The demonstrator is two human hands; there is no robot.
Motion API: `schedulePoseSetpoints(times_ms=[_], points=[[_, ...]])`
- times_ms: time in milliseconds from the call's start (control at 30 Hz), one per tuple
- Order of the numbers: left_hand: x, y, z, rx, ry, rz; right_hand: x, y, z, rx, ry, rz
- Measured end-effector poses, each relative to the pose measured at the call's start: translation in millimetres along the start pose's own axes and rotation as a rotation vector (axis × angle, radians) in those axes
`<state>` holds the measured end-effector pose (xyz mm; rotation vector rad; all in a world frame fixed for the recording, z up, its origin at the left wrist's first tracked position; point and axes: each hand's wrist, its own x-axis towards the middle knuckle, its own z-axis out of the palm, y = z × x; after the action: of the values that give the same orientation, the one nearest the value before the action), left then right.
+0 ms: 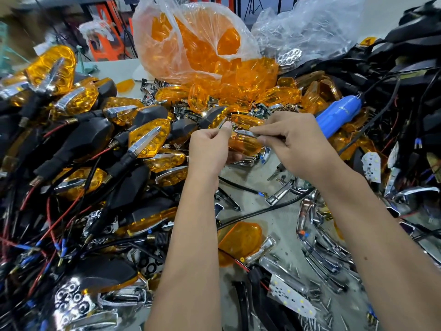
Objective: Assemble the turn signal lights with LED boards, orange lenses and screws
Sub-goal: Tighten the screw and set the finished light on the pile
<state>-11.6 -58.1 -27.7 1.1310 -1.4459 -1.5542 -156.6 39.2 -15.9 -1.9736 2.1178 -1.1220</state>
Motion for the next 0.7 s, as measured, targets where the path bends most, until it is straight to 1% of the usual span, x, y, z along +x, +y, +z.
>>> schedulePoseSetpoints(times_ms=[133, 233, 367, 533, 700], points=[[-1, -2, 0, 0.125, 0.004, 0.105, 1, -4, 1, -0.053, -0.017, -0.029], [-2, -1, 1, 0.129, 0.004, 0.150, 2, -6, -1, -0.068, -0.010, -0.037], [-1, -1, -2, 0.123, -0.001, 0.122, 2, -9, 0, -0.089, -0.013, -0.037], [-1, 0, -3, -0.006, -0.042, 0.005, 4, -10, 0, -0.127, -0.037, -0.030], [2, -1, -7, 0.056, -0.046, -0.002, 3, -11, 3, -0.144, -0.071, -0.015]])
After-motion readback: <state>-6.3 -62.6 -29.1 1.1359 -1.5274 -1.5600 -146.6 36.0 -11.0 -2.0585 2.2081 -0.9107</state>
